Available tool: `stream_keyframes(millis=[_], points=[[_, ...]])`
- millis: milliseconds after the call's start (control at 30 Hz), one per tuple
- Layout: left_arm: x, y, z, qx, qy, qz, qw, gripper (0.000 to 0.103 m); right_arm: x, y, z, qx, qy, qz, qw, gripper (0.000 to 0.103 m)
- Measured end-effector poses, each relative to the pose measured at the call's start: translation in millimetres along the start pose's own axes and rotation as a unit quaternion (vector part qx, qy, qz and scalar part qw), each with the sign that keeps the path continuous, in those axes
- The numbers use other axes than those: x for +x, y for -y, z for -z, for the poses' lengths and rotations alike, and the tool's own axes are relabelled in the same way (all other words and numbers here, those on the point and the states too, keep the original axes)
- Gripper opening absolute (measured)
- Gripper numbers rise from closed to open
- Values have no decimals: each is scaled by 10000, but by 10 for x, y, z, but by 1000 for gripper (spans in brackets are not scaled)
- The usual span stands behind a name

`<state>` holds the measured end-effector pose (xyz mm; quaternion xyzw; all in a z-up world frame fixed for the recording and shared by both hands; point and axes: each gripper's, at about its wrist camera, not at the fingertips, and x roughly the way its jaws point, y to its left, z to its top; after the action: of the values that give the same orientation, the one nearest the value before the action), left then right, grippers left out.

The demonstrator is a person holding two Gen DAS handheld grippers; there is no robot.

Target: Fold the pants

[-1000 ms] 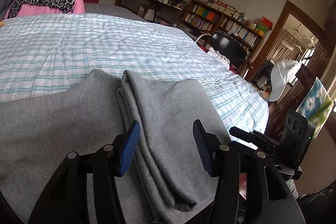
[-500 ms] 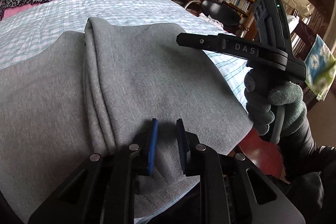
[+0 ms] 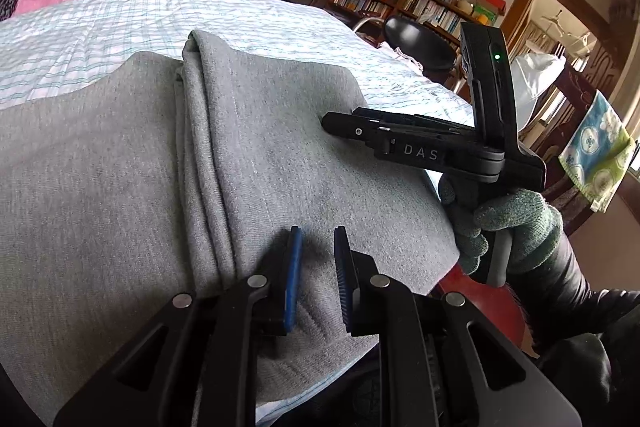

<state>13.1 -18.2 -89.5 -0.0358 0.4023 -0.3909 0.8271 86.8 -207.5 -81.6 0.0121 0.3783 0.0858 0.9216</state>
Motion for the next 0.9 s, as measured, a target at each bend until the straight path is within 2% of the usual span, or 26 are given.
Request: stream_keyframes(millis=[100, 167, 233, 267, 333, 533, 700, 900], points=[[-119, -70, 2, -246, 30, 40, 9997, 20, -35, -90, 8, -306, -31, 256, 9992, 59], [-232, -86, 5, -268, 145, -28, 9995, 37, -60, -134, 6, -372, -54, 366, 9986, 59], [-354, -101, 25, -279, 257, 10, 9993, 46, -105, -158, 12, -392, -42, 431, 9983, 61], [-414, -97, 34, -261, 321, -76, 9991, 58, -133, -166, 18, -394, -43, 428, 9983, 63], [-542, -102, 57, -227, 494, -403, 9977, 68, -204, -207, 14, -421, 33, 399, 9983, 63], [-891, -391, 133, -754, 873, -796, 9901, 70, -394, -426, -29, -549, 306, 238, 9977, 63], [-1245, -736, 275, -1328, 1243, -1256, 9753, 73, -434, -665, -40, -690, 376, 18, 9969, 64], [-1621, -1000, 439, -1687, 1573, -1829, 9557, 74, -391, -921, -33, -802, 323, -211, 9960, 64]])
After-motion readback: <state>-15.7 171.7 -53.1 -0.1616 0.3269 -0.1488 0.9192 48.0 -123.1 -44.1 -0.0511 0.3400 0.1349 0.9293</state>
